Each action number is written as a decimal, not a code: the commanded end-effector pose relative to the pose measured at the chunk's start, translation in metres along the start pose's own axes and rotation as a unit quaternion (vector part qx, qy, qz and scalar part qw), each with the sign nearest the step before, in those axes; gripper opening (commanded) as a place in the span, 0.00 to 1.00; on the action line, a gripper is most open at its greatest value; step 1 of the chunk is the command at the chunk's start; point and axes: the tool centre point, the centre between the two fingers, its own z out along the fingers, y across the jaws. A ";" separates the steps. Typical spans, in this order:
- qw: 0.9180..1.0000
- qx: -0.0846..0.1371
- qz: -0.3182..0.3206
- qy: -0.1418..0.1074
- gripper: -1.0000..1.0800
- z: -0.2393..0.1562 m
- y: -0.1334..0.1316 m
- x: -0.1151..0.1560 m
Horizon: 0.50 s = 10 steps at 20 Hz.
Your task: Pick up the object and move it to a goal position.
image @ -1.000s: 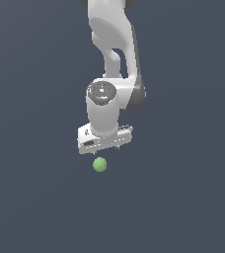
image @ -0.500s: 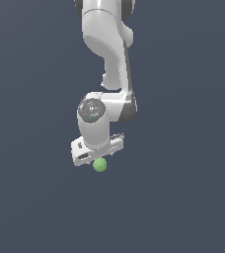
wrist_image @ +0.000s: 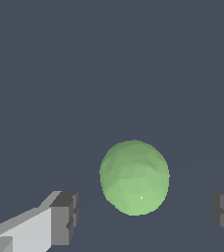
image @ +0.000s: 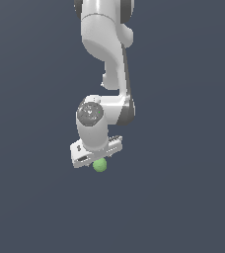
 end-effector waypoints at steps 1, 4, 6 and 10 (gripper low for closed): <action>1.000 0.000 0.000 0.000 0.96 0.007 0.000 0.000; 1.000 0.000 -0.001 0.000 0.96 0.022 0.000 -0.001; 1.000 0.000 -0.002 0.000 0.96 0.034 -0.001 -0.001; 1.000 0.000 -0.002 0.000 0.96 0.047 0.000 -0.001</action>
